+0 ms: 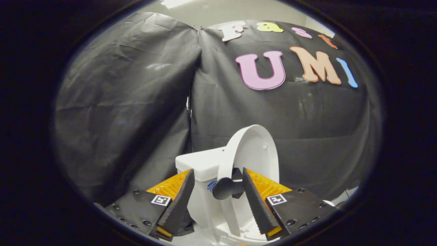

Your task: Open the toilet lid.

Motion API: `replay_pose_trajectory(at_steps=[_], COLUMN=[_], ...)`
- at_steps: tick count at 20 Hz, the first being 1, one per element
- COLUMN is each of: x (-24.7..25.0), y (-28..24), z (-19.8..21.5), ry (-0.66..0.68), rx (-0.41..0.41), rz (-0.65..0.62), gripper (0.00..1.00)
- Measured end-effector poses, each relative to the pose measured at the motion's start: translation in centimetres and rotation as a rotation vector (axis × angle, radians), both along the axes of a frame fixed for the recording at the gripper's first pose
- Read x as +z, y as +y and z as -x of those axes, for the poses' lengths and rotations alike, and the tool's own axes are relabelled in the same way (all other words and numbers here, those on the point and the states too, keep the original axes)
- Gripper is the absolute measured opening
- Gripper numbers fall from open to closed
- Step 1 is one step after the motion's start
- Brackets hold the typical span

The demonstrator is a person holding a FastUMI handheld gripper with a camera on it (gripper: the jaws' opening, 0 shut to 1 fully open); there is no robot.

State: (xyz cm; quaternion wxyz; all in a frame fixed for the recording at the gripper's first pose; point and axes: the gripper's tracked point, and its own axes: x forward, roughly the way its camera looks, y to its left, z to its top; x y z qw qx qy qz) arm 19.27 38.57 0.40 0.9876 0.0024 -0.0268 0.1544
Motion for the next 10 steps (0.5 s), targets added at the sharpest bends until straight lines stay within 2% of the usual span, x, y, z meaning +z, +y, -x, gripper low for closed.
replay_pose_trajectory(at_steps=[2,3,6,10], x=[2.0,3.1,5.5,6.1], y=[-1.1,-2.5,-7.5,-16.9], z=[1.2,1.7,3.3,5.4], ry=[-0.053,-0.082,-0.160,-0.168], rx=[-0.008,-0.037,-0.157,-0.357], rz=[-0.065,-0.091,-0.129,-0.112], gripper=[0.86,0.86,0.87,0.87])
